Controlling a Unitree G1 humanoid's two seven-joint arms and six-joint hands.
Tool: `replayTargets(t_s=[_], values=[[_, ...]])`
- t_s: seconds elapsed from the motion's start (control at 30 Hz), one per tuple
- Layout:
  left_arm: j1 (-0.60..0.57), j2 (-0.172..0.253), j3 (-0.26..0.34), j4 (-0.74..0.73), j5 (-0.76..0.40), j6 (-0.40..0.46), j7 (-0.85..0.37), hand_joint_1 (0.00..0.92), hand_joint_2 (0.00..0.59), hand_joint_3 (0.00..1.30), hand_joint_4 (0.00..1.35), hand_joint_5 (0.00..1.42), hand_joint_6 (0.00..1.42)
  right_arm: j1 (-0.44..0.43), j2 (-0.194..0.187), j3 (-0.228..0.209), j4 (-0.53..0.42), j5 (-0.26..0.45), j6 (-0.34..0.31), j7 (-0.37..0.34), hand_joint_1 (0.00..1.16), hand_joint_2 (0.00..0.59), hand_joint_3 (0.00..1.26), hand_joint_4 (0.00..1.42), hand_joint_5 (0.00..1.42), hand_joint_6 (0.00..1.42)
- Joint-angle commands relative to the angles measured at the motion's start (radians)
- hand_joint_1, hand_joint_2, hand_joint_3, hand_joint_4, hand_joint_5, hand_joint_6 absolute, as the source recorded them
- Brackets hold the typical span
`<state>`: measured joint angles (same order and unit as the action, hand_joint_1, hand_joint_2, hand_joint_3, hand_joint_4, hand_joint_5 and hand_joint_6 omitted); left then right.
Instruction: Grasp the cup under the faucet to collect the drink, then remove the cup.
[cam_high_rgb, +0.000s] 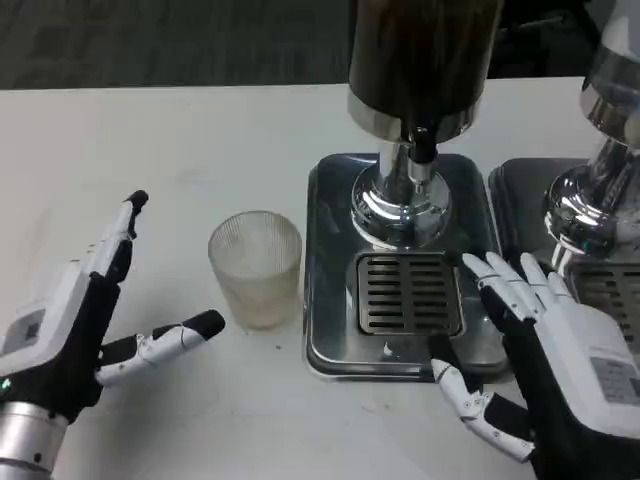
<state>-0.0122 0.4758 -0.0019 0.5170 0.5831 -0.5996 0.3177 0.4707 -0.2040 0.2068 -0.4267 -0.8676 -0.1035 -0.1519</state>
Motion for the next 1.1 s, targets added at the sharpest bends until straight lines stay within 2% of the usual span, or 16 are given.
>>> replayTargets(t_s=[0.03,0.33,0.57,1.1], values=[[-0.062,0.028,-0.034,0.073,0.004,0.011,0.000,0.126,0.000,0.00,0.00,0.15,0.15,-0.009,0.007,0.012,0.010,-0.003,0.001,-0.024,0.42,0.467,0.17,0.10,0.01,0.00],[-0.160,0.038,-0.102,0.193,0.004,0.013,-0.007,0.128,0.000,0.00,0.00,0.17,0.17,-0.002,0.010,0.029,0.002,-0.009,0.001,-0.039,0.42,0.467,0.19,0.12,0.03,0.00],[-0.223,0.039,-0.148,0.267,0.005,-0.023,-0.001,0.138,0.001,0.00,0.00,0.18,0.17,-0.003,0.012,0.041,0.000,-0.015,0.003,-0.044,0.42,0.467,0.20,0.13,0.05,0.00],[-0.323,0.022,-0.198,0.405,-0.011,-0.074,-0.010,0.140,0.001,0.00,0.00,0.20,0.19,0.013,0.020,0.043,-0.015,-0.022,0.012,-0.049,0.44,0.458,0.23,0.14,0.06,0.00]])
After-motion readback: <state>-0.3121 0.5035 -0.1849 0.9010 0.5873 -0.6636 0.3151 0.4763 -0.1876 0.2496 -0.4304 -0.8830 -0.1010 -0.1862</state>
